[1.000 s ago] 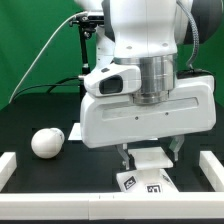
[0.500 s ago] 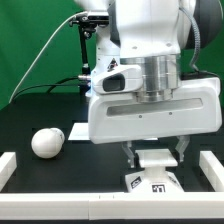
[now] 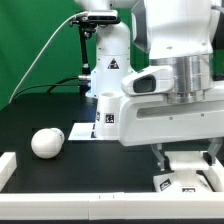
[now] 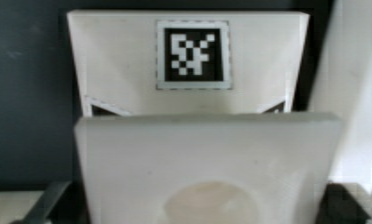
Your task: Assemble lamp
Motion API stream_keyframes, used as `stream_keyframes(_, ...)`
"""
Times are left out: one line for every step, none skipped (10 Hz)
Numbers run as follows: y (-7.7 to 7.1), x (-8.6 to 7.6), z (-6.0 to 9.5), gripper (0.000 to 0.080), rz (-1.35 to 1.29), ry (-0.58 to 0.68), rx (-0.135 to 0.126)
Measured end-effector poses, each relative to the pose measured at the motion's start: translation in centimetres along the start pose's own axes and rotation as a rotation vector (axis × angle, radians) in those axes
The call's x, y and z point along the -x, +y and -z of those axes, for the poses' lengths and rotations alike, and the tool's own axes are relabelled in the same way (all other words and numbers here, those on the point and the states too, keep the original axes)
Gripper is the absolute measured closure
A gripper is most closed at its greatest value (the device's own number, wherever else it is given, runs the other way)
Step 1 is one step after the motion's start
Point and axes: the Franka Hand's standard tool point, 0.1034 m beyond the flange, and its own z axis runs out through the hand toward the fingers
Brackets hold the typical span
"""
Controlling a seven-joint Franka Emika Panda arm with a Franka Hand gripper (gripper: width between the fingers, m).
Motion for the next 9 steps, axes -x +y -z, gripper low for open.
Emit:
stream_keyframes(-0.5,-0.1,0.0,0.0266,-0.009,-0.006,0.001)
stream_keyframes(-0.5,-0.1,0.0,0.0266,-0.011,-0.008,0.003)
stream_keyframes(-0.4,-0.1,0.0,0.0266,-0.010,-0.008,0.002)
stream_keyframes(-0.4,-0.1,0.0,0.0266,-0.010,-0.008,0.002)
stream_keyframes(-0.5,-0.1,-0.1,0.0161,-0.010,-0.008,0.002)
stream_keyframes(-0.5,-0.1,-0.1,0.0118,-0.010,-0.008,0.002)
stream_keyframes(-0.5,-0.2,0.3,0.0105,-0.005,-0.011,0.001)
stream_keyframes(-0.4,-0.5,2.0,0.0105,0.004,-0.015,0.000)
stream_keyframes(0.1,-0.5,4.0,0.0105,0.011,-0.020,-0.003)
